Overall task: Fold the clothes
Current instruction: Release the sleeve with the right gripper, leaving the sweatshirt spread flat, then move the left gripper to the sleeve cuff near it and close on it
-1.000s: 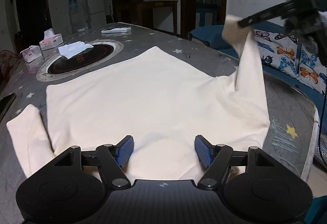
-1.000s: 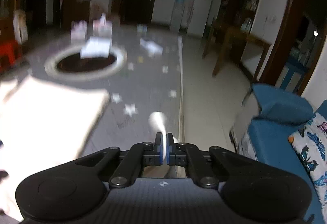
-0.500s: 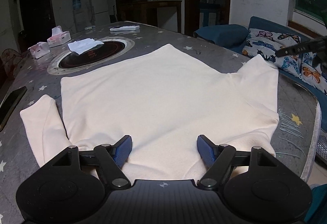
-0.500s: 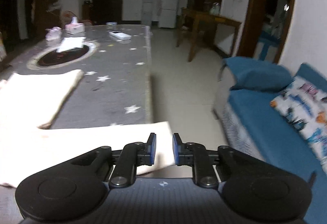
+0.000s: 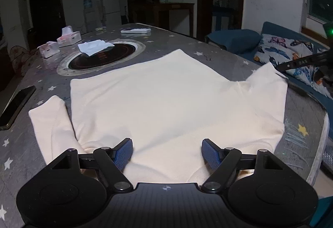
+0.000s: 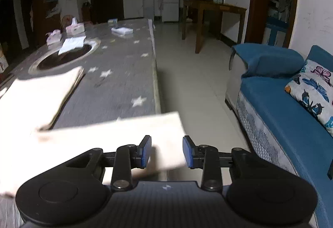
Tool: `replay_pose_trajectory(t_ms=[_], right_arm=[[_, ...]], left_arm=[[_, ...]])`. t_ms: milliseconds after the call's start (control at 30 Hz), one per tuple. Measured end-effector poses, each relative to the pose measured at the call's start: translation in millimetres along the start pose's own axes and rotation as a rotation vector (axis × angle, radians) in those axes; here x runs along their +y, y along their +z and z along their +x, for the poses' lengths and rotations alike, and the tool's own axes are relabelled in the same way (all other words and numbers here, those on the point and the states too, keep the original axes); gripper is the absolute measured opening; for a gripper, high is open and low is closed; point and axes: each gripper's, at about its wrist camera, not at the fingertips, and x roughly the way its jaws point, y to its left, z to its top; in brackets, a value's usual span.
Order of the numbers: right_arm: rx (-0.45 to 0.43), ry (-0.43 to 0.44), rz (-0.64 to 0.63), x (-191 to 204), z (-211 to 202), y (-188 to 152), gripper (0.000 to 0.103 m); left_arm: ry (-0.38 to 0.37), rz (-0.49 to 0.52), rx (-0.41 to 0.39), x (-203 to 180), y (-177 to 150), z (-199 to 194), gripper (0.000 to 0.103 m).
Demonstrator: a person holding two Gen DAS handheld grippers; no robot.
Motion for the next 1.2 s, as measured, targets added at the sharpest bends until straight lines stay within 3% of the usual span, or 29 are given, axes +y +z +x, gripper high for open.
replay_pose_trajectory(t_ms=[367,500,700,1000,1200], right_arm=[[0.027,0.035,-0.019,7.0,45.7,21.8,0.032],[0.009,0.021,-0.034,8.5,37.2,23.5,0.033],[0.015,0.097,-0.074,26.2,23.1,12.0,0.04],[0.004,0.128,-0.103,47.4,6.9,3.3,0.049],[0.017,0.144,-0.106,55.2,2.8,-5.9,0.055]], left_arm=[[0.03,-0.053,-0.001,3.4,-6.6,-13.9,0.076],[0.046,-0.08,-0.015,6.9,-6.8,-19.7,0.076],[0.065,-0.141,-0.04,15.2,-11.7,-28.1,0.076],[0.09,-0.193,-0.081,23.9,-17.7,-45.7,0.077],[0.161,-0.239,-0.084,42.6,-21.7,-51.4,0.077]])
